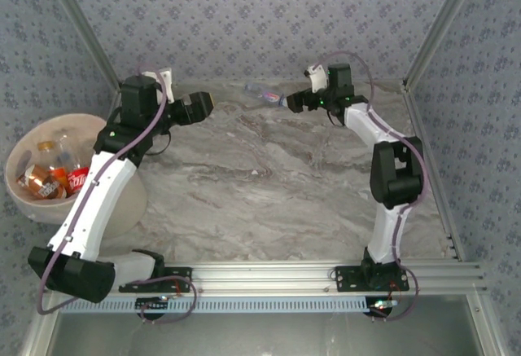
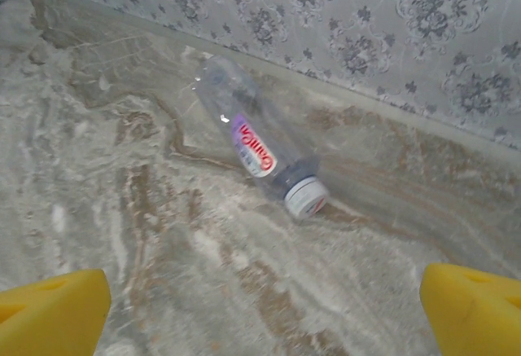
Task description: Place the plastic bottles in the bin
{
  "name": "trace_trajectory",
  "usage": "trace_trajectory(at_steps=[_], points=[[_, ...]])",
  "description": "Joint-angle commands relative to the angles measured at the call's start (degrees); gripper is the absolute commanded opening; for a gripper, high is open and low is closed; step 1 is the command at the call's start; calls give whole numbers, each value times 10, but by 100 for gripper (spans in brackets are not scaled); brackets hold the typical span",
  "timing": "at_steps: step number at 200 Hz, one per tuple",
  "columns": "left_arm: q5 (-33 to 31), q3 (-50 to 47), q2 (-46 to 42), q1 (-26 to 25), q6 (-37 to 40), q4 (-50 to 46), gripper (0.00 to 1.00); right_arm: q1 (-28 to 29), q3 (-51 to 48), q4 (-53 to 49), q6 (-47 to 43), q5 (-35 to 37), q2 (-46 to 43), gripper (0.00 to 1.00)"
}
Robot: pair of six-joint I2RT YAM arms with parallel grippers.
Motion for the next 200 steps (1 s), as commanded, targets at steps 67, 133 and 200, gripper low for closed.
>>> trace_trajectory(at_steps=[67,133,200], points=[[-18,-23,23,-3,8,32,98,0,275,-169,-231,-3,223,100],[-20,-17,64,-3,18,43,98,17,399,-173,-333,15,339,84],[-33,-13,93,-3,25,56,98,32,522,-183,-418,21,432,68]])
